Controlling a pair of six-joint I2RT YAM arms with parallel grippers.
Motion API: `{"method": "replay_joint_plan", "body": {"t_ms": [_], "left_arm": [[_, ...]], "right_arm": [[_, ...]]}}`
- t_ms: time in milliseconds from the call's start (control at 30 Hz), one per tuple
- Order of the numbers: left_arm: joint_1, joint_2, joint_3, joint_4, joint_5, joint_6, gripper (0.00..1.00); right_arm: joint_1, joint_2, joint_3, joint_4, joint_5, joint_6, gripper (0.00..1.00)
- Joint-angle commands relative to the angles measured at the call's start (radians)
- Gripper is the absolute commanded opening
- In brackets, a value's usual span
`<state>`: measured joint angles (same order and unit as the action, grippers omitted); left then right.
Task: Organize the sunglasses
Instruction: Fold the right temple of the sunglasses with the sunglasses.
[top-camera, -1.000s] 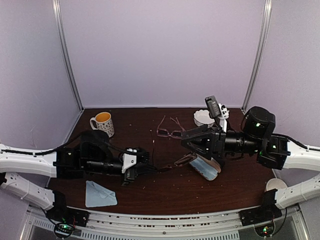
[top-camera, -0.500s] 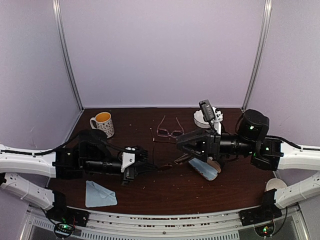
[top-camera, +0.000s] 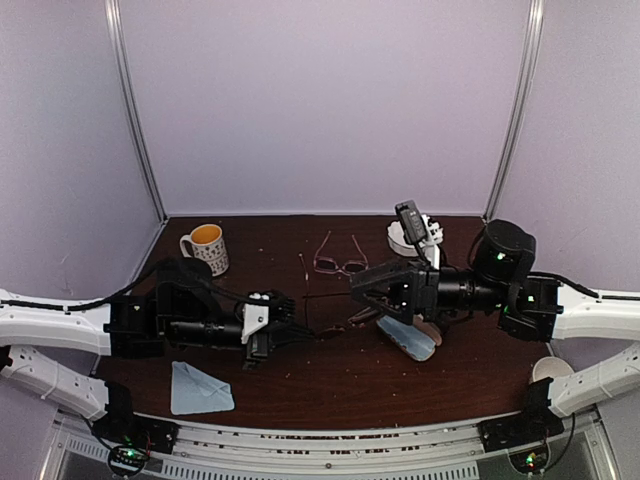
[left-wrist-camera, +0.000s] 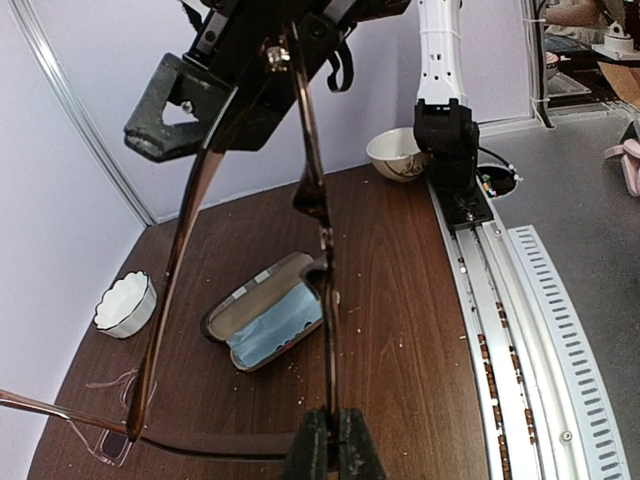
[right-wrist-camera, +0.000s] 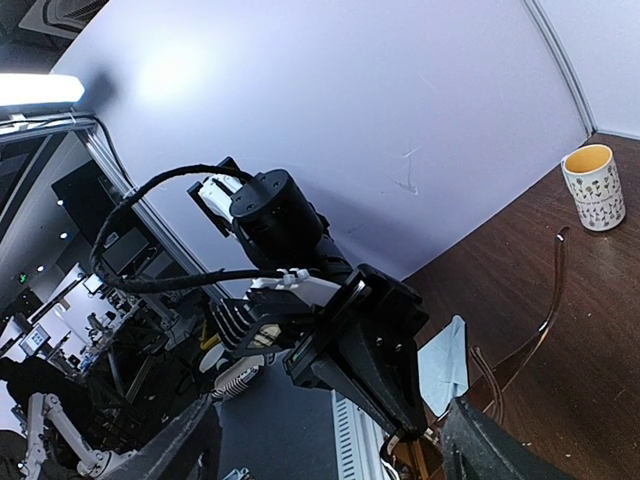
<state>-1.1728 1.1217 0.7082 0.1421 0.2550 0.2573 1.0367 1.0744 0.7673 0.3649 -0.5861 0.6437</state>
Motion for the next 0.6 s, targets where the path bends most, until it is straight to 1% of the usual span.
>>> {"method": "replay_joint_plan", "body": {"t_ms": [0,200,400,567], "left_arm": [[-0.004,-0.029,-0.012,0.089,-0.018,0.0,0.0],[-0.004,-0.047,-0.033,0.134,-0.044,0.003,0.0],[-0.004,-0.029,-0.032,0.139,-0.074,0.012,0.0],[-0.004,-0.028,-0.031,0.132,-0.103,0.027,0.0]], "right_arm": [[0.002,-0.006,-0.011,0.039,-0.024,0.024,0.77],[0.008,-0.014,-0.027,0.06,-0.053,0.047,0.77],[0.03,-0.003,-0.029,0.092,-0.098,0.064,0.77],[0.039,-0.007,-0.024,0.077,-0.096,0.058,0.78]]}}
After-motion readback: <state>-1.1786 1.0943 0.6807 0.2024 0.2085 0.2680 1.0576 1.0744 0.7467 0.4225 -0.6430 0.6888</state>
